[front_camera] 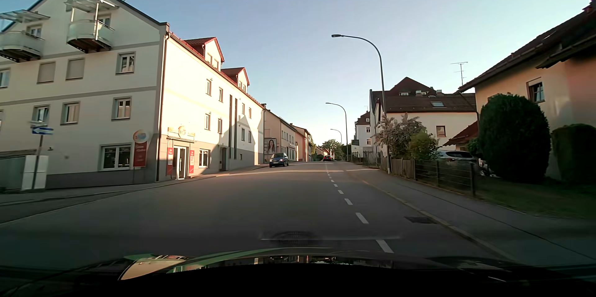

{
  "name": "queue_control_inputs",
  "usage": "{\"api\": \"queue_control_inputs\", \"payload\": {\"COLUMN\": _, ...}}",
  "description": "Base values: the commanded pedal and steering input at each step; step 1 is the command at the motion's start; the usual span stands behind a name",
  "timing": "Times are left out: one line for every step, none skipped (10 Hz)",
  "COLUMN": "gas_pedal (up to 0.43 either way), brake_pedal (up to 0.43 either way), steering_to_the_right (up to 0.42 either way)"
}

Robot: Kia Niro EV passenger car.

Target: Follow the waypoints while adhering to traffic rules and regulations

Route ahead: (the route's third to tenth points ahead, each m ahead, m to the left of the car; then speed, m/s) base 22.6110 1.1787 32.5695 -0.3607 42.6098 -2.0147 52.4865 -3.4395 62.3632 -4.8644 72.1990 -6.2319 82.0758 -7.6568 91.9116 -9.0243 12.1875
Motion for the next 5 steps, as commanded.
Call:
{"api": "queue_control_inputs", "payload": {"gas_pedal": 0.138, "brake_pedal": 0.0, "steering_to_the_right": 0.016}}
{"api": "queue_control_inputs", "payload": {"gas_pedal": 0.15, "brake_pedal": 0.0, "steering_to_the_right": 0.016}}
{"api": "queue_control_inputs", "payload": {"gas_pedal": 0.15, "brake_pedal": 0.0, "steering_to_the_right": 0.015}}
{"api": "queue_control_inputs", "payload": {"gas_pedal": 0.15, "brake_pedal": 0.0, "steering_to_the_right": 0.015}}
{"api": "queue_control_inputs", "payload": {"gas_pedal": 0.15, "brake_pedal": 0.0, "steering_to_the_right": 0.015}}
